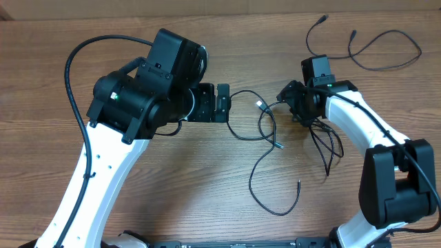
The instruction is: Untangle cables
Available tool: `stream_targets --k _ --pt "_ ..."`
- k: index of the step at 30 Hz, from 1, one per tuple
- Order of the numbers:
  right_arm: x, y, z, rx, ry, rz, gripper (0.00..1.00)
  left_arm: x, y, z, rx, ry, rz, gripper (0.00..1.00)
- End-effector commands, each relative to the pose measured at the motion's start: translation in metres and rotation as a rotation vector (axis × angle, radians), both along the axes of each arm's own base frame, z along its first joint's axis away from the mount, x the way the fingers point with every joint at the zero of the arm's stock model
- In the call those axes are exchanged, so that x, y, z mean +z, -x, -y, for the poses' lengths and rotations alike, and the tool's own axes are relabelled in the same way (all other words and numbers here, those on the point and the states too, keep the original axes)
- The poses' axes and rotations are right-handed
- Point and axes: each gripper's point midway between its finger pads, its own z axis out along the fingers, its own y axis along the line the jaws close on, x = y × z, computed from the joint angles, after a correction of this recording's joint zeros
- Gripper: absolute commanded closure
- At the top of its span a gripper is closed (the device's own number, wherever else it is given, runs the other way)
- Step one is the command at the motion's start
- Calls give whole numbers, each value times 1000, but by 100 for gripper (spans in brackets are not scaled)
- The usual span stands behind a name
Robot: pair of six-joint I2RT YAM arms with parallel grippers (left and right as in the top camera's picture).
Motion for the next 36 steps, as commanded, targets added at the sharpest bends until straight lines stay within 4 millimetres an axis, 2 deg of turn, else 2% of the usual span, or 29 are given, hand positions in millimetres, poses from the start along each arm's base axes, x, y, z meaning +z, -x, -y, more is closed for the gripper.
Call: stream_targets --k 1,2,3,4,6,8,14,17,19,22,26,29,30,36 --pt "5 -6 -5 -8 -2 36 37 6 1 -4 19 9 13 0" --pt "5 -6 -5 -8 -2 39 44 6 1 -4 19 9 13 0" --pt "6 -8 -5 -8 -3 44 59 6 1 -4 19 10 13 0" --pt "6 -8 -5 -8 -3 45 61 6 1 -4 20 9 13 0" --pt "7 -10 -5 -8 -5 54 76 6 1 -4 19 9 13 1" --pt "7 -10 -5 -8 -5 55 83 6 1 -4 19 9 13 0" --pt "9 -13 -5 -9 -8 67 96 6 1 -4 19 9 13 1" --pt "13 -15 -9 10 -21 76 96 6 1 -4 19 9 13 0" --pt "24 -20 -16 50 -49 101 96 6 1 -4 19 9 13 0" --pt "56 -30 -26 100 -93 170 96 6 1 -4 19 10 13 0" --pt "114 -34 -28 108 -117 265 96 6 1 -4 19 9 13 0" --pt "157 -28 -27 111 -126 334 96 6 1 -4 19 9 13 0" --pt "180 -21 -26 113 -131 376 96 6 1 -4 20 9 13 0" --pt "240 -1 -20 111 -140 527 96 6 1 -4 19 9 13 1"
